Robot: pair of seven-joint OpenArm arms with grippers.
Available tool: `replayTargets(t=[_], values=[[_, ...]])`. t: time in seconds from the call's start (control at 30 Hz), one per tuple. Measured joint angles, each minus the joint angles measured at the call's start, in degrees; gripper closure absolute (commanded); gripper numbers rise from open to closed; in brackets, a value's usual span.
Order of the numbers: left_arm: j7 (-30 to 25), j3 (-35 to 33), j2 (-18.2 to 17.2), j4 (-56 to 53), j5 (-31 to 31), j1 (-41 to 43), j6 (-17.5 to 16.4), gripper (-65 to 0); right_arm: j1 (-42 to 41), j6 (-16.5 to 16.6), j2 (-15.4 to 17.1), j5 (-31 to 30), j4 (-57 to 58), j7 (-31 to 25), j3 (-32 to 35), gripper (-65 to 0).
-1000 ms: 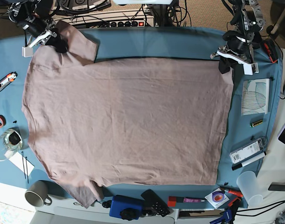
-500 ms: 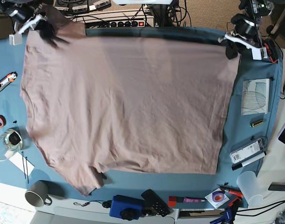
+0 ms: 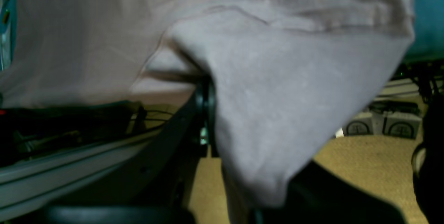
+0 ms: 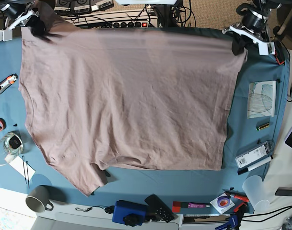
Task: Fold the T-shirt properly
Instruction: 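Lift the shoulder edge with both grippers and fold it over the shirt body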
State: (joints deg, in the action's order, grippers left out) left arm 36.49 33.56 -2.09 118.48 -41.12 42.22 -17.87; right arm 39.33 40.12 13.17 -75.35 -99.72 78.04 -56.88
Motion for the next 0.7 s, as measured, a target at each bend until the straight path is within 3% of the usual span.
replayTargets(t=[0.4,0.7], values=[[0.4,-0.1,0.0,0.5,1.8,-2.5,2.8,0.0,-7.5,0.0,0.4,8.0,0.0,-1.6,0.0,0.0],[0.8,-0.2,0.0,0.5,4.2,-7.1,4.1,0.0,-12.2,0.3,4.9,16.3,0.0,-6.8,5.0,0.0]])
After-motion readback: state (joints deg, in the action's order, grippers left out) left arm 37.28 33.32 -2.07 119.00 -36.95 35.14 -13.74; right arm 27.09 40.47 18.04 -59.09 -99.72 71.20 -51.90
